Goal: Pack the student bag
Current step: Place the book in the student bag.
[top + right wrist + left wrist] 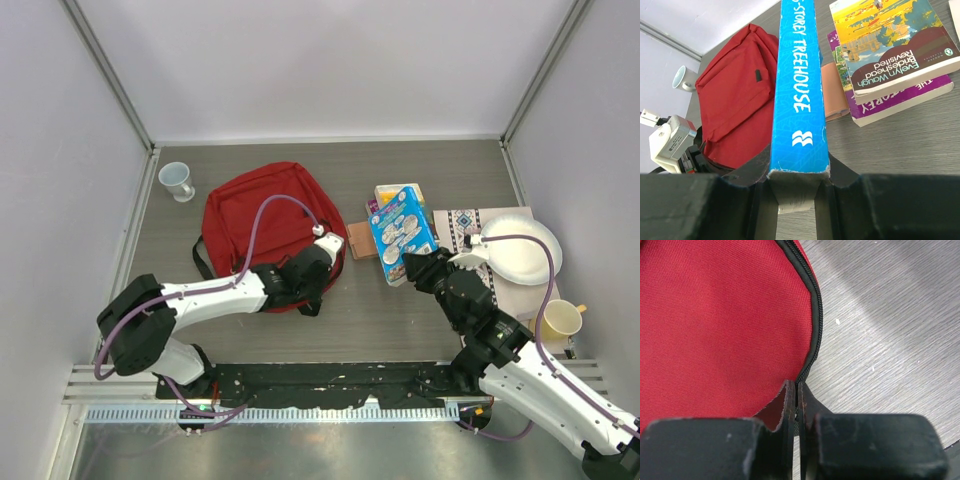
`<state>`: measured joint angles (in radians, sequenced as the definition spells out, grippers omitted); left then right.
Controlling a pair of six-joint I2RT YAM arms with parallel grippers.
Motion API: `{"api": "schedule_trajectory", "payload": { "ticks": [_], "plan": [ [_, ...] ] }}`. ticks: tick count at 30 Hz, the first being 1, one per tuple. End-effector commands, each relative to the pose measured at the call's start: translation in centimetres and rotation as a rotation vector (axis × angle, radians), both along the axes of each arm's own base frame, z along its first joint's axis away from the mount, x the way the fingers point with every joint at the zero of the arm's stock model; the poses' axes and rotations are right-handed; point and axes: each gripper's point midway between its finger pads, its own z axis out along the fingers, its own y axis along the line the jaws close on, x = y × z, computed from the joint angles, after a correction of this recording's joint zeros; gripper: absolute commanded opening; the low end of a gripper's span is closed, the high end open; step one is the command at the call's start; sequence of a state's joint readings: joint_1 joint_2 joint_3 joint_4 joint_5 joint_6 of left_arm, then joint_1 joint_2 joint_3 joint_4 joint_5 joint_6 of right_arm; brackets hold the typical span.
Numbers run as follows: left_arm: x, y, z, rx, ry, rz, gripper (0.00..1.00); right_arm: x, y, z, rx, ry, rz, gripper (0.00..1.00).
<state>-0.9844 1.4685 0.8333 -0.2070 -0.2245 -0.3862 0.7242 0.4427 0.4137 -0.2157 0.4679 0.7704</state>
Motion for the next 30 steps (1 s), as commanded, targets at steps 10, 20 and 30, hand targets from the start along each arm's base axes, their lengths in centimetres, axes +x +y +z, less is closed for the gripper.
{"api": "schedule_trajectory", "payload": {
  "ticks": [10, 20, 30],
  "plan": [
    [1.6, -0.3, 6.7, -0.120, -0.139, 0.052, 0.00, 0.6, 0.2, 3.5, 0.114, -0.091, -0.022, 0.01],
    [4.7, 3.7, 13.2, -0.090, -0.346, 0.279, 0.00, -0.2, 2.3, 2.8, 0.152, -0.043, 0.086, 0.01],
    [6.9, 5.6, 19.7, -0.153, -0.505, 0.458, 0.00, -3.6, 4.3, 2.7, 0.265, 0.067, 0.246, 0.01]
  ]
}}
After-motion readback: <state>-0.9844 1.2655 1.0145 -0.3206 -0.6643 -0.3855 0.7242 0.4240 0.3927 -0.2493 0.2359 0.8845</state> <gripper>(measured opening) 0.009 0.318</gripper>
